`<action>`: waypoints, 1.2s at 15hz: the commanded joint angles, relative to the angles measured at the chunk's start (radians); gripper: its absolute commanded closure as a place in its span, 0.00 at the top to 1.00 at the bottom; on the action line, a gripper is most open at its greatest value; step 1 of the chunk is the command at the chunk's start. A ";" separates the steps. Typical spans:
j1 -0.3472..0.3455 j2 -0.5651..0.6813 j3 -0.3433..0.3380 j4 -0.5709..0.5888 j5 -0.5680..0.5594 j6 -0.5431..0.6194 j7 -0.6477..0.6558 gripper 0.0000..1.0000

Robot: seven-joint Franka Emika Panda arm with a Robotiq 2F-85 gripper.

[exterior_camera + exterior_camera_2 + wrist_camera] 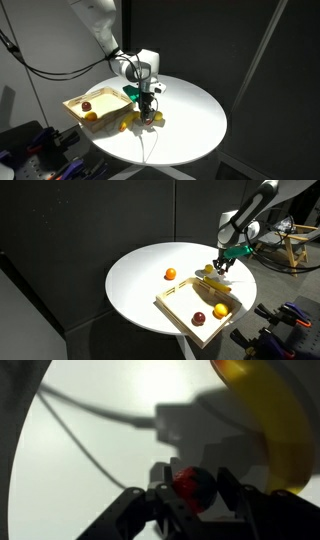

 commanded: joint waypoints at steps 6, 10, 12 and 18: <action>-0.016 0.022 0.006 0.026 0.006 0.010 -0.030 0.51; -0.017 0.021 0.006 0.028 0.007 0.007 -0.032 0.92; -0.017 0.020 0.007 0.029 0.008 0.006 -0.033 1.00; -0.007 -0.018 0.000 0.007 -0.001 -0.014 -0.022 1.00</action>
